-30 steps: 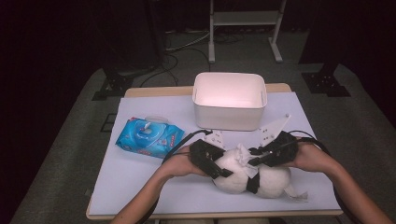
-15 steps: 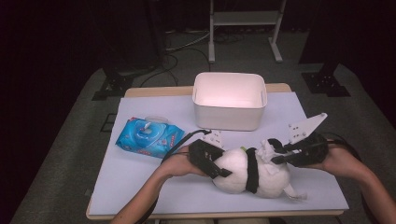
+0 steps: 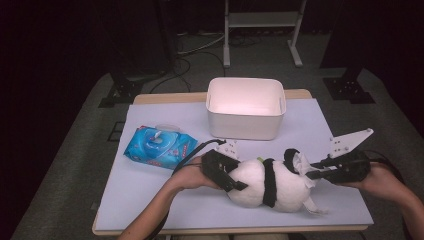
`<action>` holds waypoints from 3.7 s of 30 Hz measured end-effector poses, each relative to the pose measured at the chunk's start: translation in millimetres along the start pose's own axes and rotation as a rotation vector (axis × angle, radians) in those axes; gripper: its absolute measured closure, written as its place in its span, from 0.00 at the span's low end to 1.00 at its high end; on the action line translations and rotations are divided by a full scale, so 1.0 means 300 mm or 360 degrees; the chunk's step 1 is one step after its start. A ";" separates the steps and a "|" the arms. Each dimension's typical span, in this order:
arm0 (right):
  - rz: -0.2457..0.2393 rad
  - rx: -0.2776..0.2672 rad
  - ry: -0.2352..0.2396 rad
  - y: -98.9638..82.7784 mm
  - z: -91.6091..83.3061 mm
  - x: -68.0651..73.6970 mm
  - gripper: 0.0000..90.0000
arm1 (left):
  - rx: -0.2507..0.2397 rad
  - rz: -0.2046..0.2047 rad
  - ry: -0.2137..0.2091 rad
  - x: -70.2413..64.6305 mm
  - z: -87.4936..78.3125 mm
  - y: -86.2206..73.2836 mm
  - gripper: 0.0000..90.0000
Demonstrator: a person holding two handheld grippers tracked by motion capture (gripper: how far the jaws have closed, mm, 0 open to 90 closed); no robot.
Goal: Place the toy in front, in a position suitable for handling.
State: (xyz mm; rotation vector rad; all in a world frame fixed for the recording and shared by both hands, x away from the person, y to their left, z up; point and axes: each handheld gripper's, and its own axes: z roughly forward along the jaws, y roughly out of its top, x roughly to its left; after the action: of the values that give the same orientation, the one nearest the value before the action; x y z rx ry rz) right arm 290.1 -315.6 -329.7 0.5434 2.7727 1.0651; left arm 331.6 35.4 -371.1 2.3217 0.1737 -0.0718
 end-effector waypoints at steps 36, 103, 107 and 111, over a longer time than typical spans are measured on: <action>-0.0147 0.0029 0.0053 0.171 0.057 -0.017 0.83 | 0.0029 0.0122 0.0052 -0.050 0.003 0.020 0.28; -0.0208 0.0061 0.0169 0.194 0.097 0.039 0.82 | 0.0024 0.0064 0.0042 -0.032 0.008 0.033 0.28; -0.0188 0.0048 0.0147 0.169 0.073 0.033 0.82 | 0.0026 0.0055 0.0039 -0.029 0.007 0.030 0.28; -0.0161 0.0035 0.0128 0.144 0.054 0.030 0.82 | 0.0033 0.0051 0.0036 -0.027 0.006 0.028 0.28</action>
State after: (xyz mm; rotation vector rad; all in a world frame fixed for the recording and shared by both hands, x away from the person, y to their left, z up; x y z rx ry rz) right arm 298.0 -272.6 -312.9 0.3663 2.8497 1.0587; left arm 324.9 27.5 -365.5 2.3462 0.1479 -0.0313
